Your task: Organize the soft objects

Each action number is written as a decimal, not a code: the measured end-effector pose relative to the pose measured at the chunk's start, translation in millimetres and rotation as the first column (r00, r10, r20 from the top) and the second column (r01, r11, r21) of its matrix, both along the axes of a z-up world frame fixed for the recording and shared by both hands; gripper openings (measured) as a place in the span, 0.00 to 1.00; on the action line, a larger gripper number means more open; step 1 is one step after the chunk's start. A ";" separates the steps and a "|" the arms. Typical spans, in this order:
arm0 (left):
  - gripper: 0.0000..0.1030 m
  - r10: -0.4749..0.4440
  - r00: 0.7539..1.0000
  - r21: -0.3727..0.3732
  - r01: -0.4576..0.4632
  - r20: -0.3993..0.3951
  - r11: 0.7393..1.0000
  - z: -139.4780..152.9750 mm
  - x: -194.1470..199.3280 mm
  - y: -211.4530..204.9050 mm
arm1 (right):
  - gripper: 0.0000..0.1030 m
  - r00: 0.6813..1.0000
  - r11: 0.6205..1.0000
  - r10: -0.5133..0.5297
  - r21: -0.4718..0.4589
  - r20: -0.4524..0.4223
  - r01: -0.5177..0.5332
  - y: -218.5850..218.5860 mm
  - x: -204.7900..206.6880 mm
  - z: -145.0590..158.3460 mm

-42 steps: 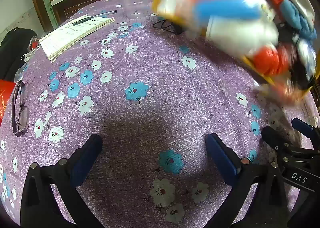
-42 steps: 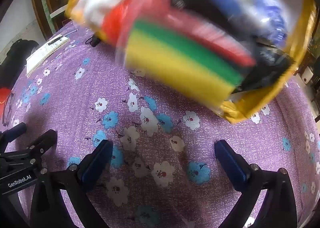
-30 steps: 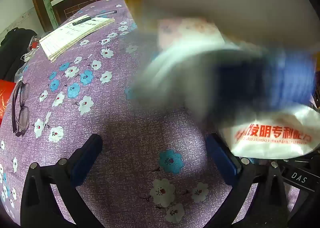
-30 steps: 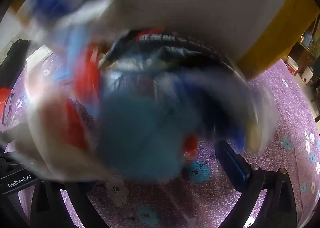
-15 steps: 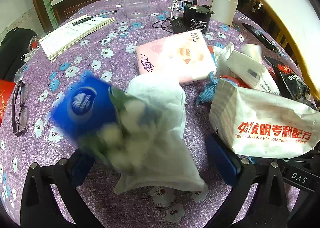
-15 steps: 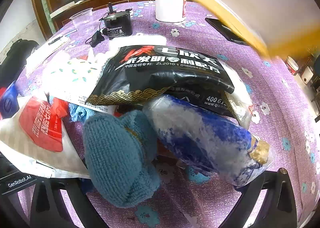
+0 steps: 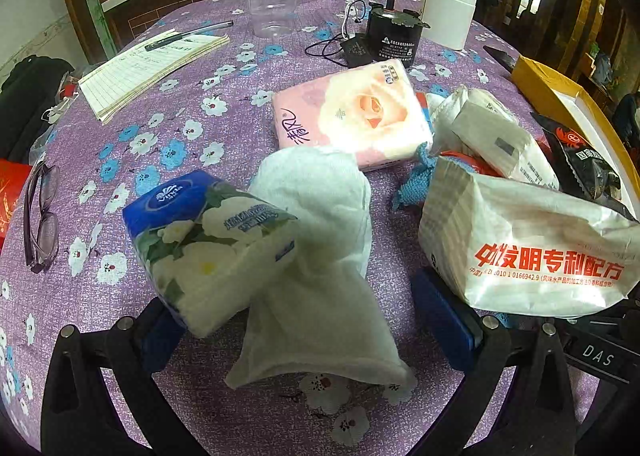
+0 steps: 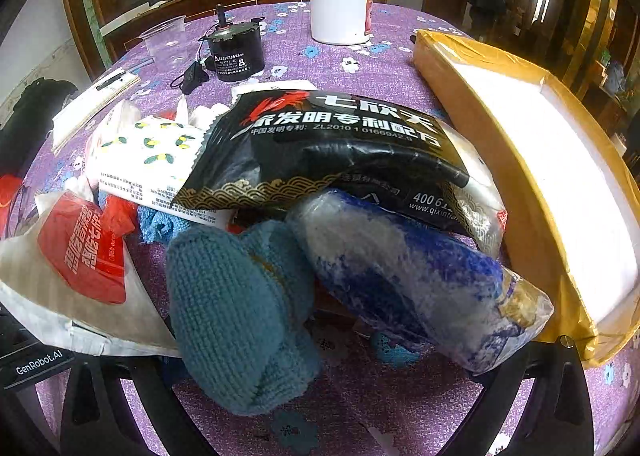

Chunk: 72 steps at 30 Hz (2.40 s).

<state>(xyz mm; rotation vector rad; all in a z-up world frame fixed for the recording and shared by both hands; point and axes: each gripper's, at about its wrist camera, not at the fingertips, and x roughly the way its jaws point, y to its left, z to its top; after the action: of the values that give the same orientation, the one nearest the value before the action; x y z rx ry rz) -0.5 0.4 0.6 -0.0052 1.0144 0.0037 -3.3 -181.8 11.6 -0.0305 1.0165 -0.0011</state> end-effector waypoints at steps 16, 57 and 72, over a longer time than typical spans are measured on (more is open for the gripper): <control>1.00 0.000 1.000 0.000 0.000 0.000 1.000 -0.1 0.1 0.0 | 1.00 1.000 1.000 0.000 0.000 0.000 0.000 0.6 0.0 0.0; 1.00 0.001 1.000 0.000 -0.001 0.000 1.000 0.3 -1.1 -1.8 | 1.00 0.996 0.997 0.073 0.004 0.053 -0.073 -0.6 39.0 -5.7; 1.00 0.001 1.000 0.000 -0.001 0.000 1.000 0.2 -2.5 -2.7 | 1.00 0.996 0.997 0.072 0.003 0.053 -0.073 0.0 40.1 -6.2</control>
<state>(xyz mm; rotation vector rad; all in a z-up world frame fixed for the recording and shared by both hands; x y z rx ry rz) -2.9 -2.3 0.8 -0.0054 1.0144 0.0043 36.8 -181.8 5.4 -0.0623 0.9620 0.0666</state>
